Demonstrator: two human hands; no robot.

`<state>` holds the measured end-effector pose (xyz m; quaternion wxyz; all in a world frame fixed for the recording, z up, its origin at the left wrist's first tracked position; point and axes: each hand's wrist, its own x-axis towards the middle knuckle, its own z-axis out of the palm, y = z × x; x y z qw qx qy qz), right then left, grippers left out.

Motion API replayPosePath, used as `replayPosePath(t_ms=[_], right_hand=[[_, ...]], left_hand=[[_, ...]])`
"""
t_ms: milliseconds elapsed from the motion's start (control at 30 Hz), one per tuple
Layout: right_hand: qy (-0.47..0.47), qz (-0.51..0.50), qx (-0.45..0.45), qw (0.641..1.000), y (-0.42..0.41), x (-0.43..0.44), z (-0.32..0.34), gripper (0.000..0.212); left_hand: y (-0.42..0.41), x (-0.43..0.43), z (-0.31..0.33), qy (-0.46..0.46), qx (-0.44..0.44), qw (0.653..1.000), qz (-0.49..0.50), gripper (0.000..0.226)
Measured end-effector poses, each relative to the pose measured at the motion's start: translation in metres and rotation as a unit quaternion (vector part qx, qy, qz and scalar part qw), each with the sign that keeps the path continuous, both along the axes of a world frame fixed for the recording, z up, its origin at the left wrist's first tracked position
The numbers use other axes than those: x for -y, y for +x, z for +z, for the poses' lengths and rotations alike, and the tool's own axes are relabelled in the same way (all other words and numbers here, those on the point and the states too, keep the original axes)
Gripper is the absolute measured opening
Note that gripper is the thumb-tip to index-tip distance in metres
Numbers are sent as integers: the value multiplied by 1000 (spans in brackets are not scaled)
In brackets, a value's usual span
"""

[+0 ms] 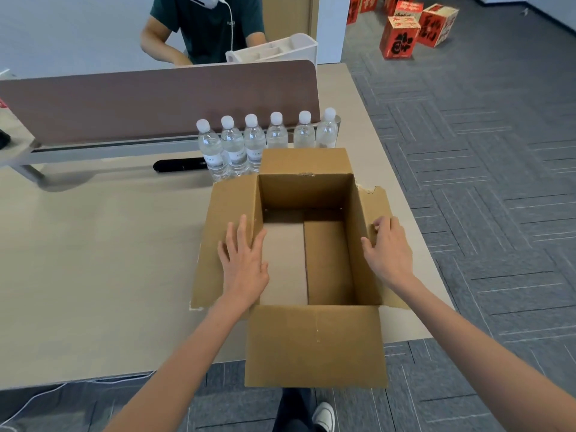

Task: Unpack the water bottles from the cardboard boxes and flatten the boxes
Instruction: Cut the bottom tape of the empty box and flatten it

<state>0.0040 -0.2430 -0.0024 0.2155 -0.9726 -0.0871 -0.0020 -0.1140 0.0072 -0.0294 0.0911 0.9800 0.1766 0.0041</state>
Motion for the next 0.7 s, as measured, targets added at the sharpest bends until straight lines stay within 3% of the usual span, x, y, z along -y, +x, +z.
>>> replayPosePath(t_ms=[133,367,700], right_hand=[[-81,28,-28,996,5,1,-6,33],[-142,56,-105,983,8,-4,-6,33],[-39,41,-190,980,11,-3,15,18]], left_hand=[[0,6,-3,-63,13,996,60,76],[2,8,-6,-184,24,975,120,79],[-7,13,12,-271,72,956,88,80]])
